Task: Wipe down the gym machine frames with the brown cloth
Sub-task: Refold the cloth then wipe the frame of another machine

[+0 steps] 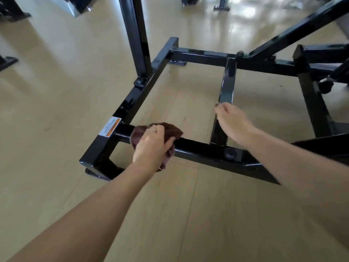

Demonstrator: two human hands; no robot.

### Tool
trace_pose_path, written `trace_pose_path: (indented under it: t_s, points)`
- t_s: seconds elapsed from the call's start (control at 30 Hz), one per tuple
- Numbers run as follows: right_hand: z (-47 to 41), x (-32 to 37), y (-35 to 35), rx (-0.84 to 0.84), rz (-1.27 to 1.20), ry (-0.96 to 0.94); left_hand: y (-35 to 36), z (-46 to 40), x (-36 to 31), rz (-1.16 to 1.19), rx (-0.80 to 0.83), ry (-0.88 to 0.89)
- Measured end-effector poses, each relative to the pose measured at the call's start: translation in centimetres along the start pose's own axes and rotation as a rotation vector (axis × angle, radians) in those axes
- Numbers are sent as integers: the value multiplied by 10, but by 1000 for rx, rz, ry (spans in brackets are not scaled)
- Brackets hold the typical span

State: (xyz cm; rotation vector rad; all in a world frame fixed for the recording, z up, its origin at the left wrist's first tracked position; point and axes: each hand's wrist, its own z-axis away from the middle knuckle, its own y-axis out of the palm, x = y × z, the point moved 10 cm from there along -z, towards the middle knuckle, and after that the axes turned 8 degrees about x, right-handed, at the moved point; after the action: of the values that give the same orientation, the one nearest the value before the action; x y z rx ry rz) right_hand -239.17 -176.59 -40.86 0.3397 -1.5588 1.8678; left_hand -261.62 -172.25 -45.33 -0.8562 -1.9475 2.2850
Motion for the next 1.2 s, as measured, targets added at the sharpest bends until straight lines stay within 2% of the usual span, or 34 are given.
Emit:
trace_pose_path:
  t_s: [0.03,0.07,0.2,0.27,0.37,0.43,0.5,0.6,0.63,0.7,0.73,0.77,0.9,1.0,1.1,1.2]
  points:
    - [4,-15,-8,-114,-200,58,9,-1,-20,-17,11,53]
    - [6,-23,-13,-172,-266,73,18,0,-38,-52,11,105]
    - [24,-48,-28,-269,-201,44,48,13,-101,-32,-19,256]
    - [34,-52,-30,-309,-184,17,56,15,-121,64,-9,220]
    - [48,-45,-12,-273,-145,-63,60,12,-132,221,-20,153]
    - [60,-36,2,-230,-140,-114,57,13,-143,414,-5,207]
    - [70,-23,16,-191,-68,-175,59,11,-143,683,62,190]
    - [78,-11,26,-150,187,-199,84,3,-133,1291,360,-29]
    - [78,-14,29,-118,274,-178,87,2,-128,1470,411,-101]
    - [77,-22,38,-34,437,-139,78,-5,-110,1644,357,-193]
    - [77,-25,44,1,518,-129,71,-10,-100,1634,310,-200]
    - [77,-26,50,23,591,-122,64,-16,-91,1528,263,-180]
    - [64,-20,56,-9,703,-87,26,-33,-67,559,51,26]
    - [50,-26,53,9,604,-45,29,-41,-51,104,72,65]
    - [21,-46,45,76,442,80,48,-41,-55,-358,109,171]
    - [-29,-62,25,67,321,212,44,-43,-55,-326,53,151]
